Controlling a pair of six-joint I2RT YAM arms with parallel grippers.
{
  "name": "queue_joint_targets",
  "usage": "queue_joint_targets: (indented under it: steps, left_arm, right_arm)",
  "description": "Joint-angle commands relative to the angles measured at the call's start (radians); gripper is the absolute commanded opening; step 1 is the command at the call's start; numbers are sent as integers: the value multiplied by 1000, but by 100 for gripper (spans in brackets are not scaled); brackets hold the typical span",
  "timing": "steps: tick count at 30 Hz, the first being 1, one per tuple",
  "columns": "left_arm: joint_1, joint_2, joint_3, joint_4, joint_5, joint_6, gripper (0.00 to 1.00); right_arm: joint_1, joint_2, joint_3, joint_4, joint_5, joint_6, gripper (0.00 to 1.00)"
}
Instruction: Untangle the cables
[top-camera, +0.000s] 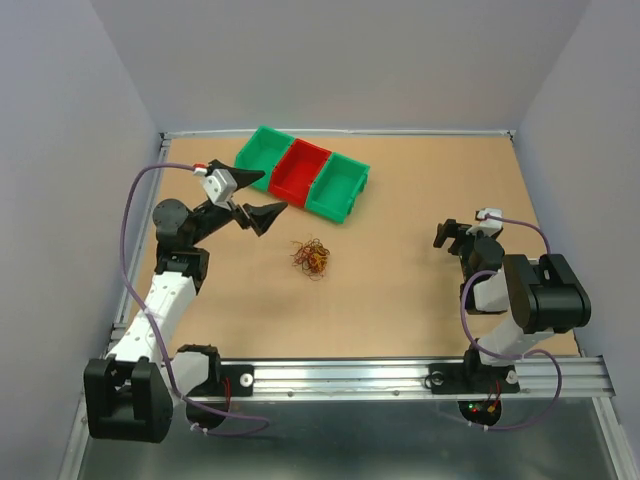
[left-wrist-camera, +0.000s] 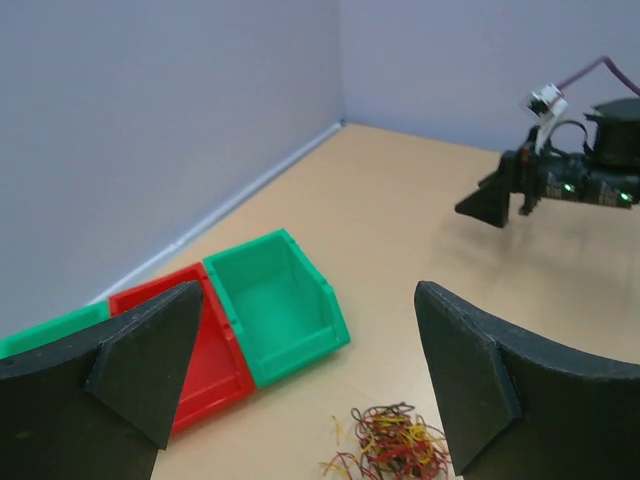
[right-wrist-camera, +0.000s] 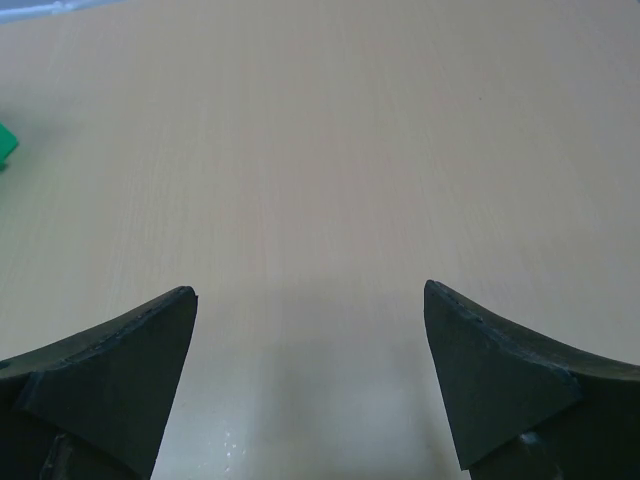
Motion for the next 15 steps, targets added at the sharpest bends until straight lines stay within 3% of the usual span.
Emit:
queue_joint_targets:
  steps: [1, 3, 4, 6, 8, 9, 12, 15]
  left_arm:
    - [-24, 39, 56, -20, 141, 93, 99]
    - [-39, 44, 43, -17, 245, 141, 99]
    - [-54, 27, 36, -29, 198, 150, 99]
    - [-109, 6, 33, -75, 86, 182, 99]
    - [-151, -28, 18, -116, 14, 276, 99]
    - [-189, -39, 1, -115, -38, 305, 99]
    - [-299, -37, -34, -200, -142, 484, 99]
    - [-411, 130, 82, -438, -372, 606, 91]
  right_arm:
    - [2, -2, -9, 67, 10, -2, 100]
    - [12, -42, -12, 62, 56, 1, 100]
    - [40, -82, -1, -14, 171, -11, 100]
    - [116, -172, 40, -144, 249, -47, 100]
    - [129, -329, 129, -384, 326, 109, 100]
    - [129, -382, 151, -427, 311, 204, 100]
    - [129, -515, 200, -455, 81, 231, 100]
    - [129, -553, 276, -520, 53, 370, 100]
